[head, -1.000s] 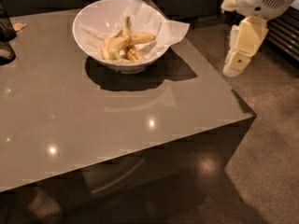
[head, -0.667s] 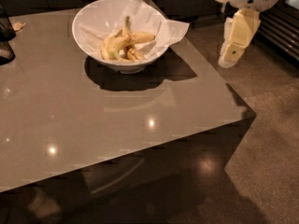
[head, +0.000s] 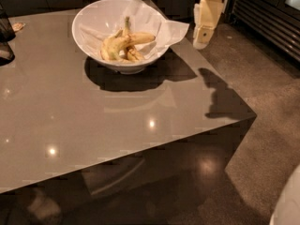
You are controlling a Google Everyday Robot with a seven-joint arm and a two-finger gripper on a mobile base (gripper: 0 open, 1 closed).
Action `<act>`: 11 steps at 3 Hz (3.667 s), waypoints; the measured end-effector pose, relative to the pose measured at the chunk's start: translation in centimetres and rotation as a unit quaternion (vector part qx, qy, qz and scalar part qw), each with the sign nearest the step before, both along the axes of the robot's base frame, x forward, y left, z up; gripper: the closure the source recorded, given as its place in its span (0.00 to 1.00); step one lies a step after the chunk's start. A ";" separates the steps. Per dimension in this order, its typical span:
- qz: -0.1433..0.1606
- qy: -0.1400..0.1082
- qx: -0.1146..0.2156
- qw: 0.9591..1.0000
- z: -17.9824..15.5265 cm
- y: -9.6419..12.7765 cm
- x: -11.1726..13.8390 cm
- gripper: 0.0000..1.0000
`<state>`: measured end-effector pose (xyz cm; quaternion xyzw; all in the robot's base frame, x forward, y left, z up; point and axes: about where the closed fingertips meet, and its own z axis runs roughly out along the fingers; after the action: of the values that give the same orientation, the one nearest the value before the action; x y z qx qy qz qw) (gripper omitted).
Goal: Pick banana from white bowl
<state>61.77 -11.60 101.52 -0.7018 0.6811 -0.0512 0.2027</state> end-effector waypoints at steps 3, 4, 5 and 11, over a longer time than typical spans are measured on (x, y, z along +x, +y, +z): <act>0.063 -0.012 0.011 0.998 0.0 4.1 5.7 0.00; 0.091 -0.022 0.016 0.996 -0.2 6.7 7.9 0.00; 0.113 -0.028 0.020 0.993 -0.7 9.1 9.4 0.06; 0.140 0.002 0.019 0.990 -6.0 13.3 12.7 0.35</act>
Offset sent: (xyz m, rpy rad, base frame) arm 0.0624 0.0311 0.0160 0.0099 0.0143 0.1348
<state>74.43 1.65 95.49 -0.7864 0.5773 -0.0078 0.2195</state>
